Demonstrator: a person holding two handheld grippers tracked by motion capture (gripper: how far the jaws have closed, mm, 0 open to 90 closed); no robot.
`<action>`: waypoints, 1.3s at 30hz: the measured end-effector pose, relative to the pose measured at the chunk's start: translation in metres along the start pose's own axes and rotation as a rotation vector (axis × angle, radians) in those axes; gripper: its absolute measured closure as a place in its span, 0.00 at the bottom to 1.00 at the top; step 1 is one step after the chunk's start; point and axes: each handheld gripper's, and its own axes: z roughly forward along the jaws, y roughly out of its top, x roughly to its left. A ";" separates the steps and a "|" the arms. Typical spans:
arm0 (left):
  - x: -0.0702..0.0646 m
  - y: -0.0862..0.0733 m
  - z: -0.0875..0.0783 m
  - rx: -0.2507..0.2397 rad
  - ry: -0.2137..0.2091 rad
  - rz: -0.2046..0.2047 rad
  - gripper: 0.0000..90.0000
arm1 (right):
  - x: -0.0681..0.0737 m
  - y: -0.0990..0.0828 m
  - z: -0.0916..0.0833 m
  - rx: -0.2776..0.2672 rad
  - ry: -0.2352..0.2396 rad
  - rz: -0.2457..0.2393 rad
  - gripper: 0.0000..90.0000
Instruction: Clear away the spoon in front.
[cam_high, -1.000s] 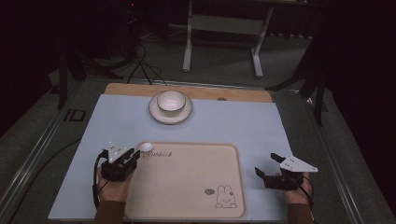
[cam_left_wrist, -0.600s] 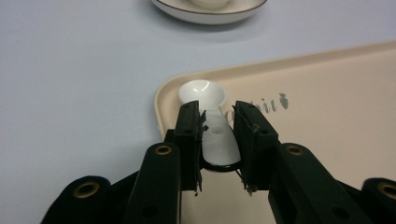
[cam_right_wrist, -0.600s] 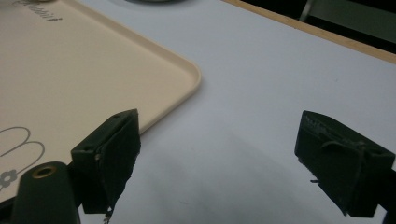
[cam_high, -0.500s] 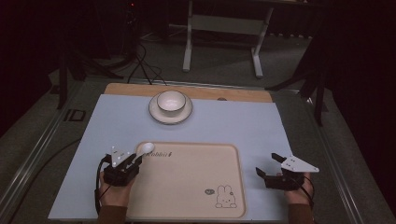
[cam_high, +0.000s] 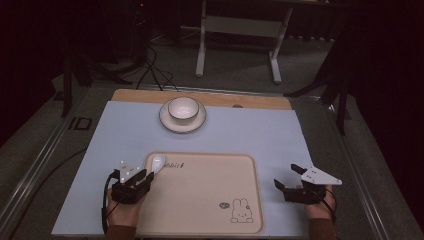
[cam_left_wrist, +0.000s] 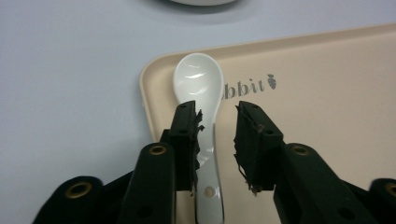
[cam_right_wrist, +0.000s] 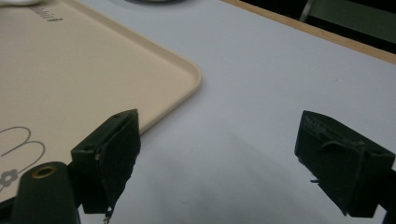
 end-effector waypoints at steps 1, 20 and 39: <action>0.001 0.000 0.000 0.003 0.000 -0.003 0.73 | 0.000 0.000 0.000 0.000 0.000 0.000 0.16; 0.011 0.010 -0.004 -0.093 -0.065 0.032 0.50 | 0.000 0.000 0.000 -0.006 -0.002 -0.003 0.16; 0.021 0.020 -0.004 -0.176 -0.111 0.102 0.49 | -0.006 0.000 -0.010 -0.046 -0.024 0.018 0.16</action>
